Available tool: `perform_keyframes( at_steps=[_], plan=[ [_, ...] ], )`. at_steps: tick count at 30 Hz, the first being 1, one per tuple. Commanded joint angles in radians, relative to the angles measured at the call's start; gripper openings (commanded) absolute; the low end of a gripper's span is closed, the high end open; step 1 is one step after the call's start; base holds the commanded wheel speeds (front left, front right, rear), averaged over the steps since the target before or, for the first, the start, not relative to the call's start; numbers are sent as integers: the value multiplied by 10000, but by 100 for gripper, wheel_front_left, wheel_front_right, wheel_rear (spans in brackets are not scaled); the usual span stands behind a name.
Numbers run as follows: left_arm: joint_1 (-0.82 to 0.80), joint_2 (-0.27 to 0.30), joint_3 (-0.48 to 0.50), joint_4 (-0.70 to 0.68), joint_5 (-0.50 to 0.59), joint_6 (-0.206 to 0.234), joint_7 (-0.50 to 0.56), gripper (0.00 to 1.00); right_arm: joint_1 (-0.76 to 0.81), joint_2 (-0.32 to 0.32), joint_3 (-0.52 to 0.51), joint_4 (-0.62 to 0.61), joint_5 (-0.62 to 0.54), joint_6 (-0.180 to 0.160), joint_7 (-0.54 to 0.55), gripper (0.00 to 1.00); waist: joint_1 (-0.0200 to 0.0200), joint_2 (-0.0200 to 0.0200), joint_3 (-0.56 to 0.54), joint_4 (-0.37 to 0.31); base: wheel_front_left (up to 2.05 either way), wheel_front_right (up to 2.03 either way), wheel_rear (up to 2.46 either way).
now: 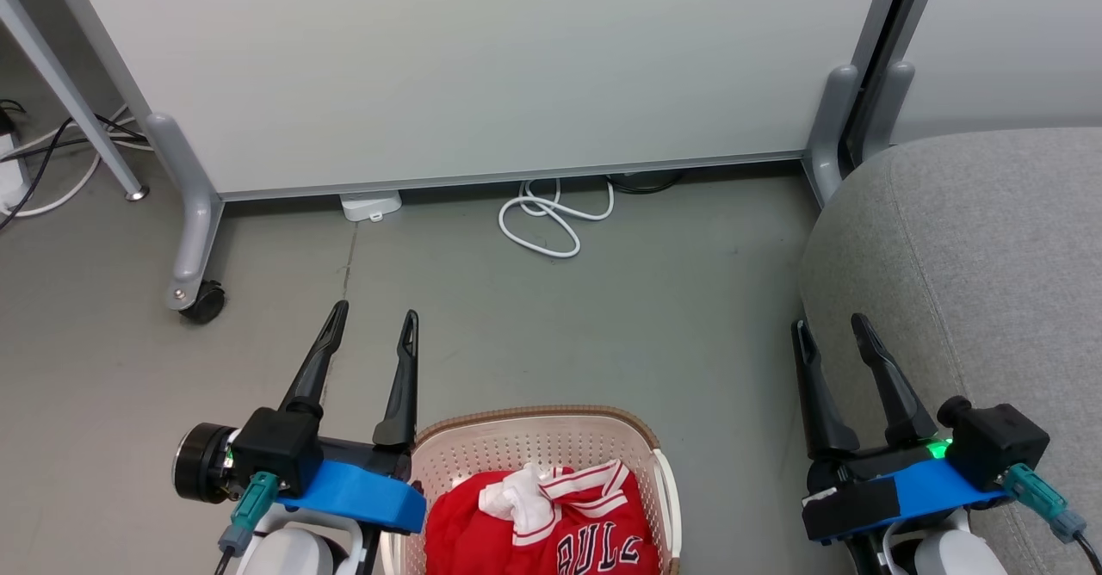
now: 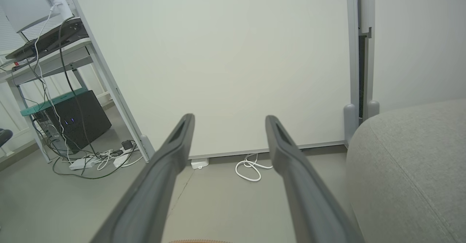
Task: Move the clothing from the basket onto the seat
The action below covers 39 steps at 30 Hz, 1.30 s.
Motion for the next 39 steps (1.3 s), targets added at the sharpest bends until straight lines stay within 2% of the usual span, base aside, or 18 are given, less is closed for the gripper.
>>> perform_keyframes(
  at_steps=[1,19,27,39],
  plan=[
    [-116,1,52,19,43,-50,-52,100,-82,-51,-12,21,71,25,-38,100,0,0,-6,0,0,0,0],
    [-230,-60,-15,169,256,-123,-52,100,-183,-52,62,-59,-123,25,-38,100,0,0,78,-21,0,0,0],
    [-827,102,-693,855,249,-185,-51,100,-493,-50,126,-354,-411,24,-37,100,0,0,626,-191,0,0,0],
    [-2457,793,-2185,2365,-37,-156,-43,100,-1483,-47,185,-838,-886,22,-37,100,0,0,2390,-669,0,0,0]
  ],
)
